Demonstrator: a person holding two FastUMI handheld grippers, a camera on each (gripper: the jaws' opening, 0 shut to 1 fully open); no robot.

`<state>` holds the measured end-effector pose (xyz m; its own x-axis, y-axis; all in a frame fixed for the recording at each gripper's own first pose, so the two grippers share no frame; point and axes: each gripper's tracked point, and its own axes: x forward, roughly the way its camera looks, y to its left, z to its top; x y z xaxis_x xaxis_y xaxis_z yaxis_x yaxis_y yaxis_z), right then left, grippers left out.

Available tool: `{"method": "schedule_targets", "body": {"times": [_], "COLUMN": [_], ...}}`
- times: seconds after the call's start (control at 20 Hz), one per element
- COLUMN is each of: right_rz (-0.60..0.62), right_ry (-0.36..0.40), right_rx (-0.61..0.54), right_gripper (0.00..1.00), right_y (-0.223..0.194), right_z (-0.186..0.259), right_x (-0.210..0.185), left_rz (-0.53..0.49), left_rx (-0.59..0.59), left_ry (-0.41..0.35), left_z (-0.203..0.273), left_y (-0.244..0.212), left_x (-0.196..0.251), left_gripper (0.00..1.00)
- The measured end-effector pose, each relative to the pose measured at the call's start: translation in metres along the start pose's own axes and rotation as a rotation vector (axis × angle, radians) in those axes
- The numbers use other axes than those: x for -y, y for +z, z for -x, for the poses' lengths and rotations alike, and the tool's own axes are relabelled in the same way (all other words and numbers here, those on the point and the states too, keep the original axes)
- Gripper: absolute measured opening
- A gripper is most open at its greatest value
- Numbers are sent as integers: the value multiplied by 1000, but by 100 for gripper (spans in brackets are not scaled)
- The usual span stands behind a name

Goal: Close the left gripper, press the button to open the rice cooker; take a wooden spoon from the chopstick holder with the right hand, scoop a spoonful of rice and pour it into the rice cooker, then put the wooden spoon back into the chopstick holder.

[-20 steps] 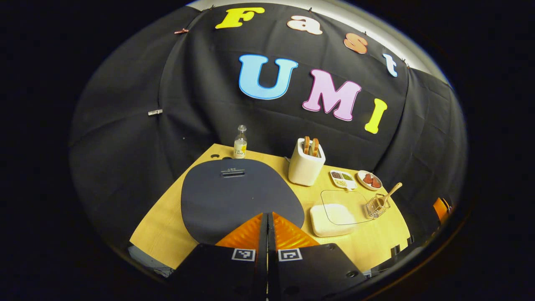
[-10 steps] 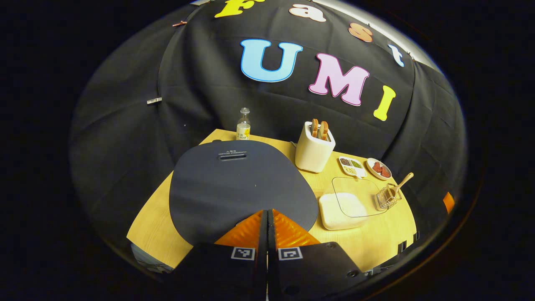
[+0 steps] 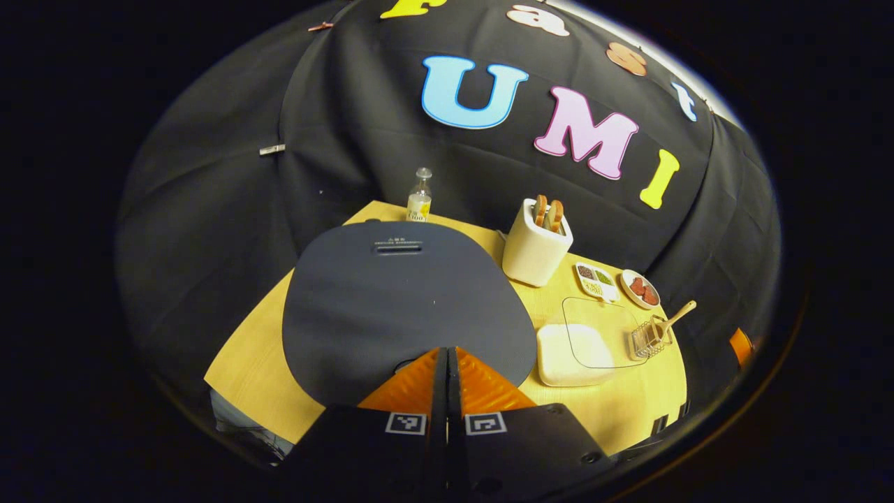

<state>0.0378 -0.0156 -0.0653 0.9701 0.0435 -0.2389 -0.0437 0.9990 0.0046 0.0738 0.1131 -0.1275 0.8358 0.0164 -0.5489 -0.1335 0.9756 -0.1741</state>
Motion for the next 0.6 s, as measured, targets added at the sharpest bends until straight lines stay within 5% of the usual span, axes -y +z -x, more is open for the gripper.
{"method": "schedule_targets", "body": {"times": [0.2, 0.5, 0.6], "right_rz": [3, -45, -59], "right_ry": [27, 35, 34], "right_rx": [-16, -20, -15], "right_gripper": [98, 98, 98], "right_y": [0, 6, 10], "right_z": [-14, -52, -64], "right_x": [11, 29, 34], "left_rz": [-19, -8, -4], "left_rx": [94, 485, 534], "left_ry": [54, 172, 175], "left_z": [14, 87, 99], "left_y": [20, 114, 123], "left_x": [6, 24, 37], "left_gripper": [6, 7, 7]}}
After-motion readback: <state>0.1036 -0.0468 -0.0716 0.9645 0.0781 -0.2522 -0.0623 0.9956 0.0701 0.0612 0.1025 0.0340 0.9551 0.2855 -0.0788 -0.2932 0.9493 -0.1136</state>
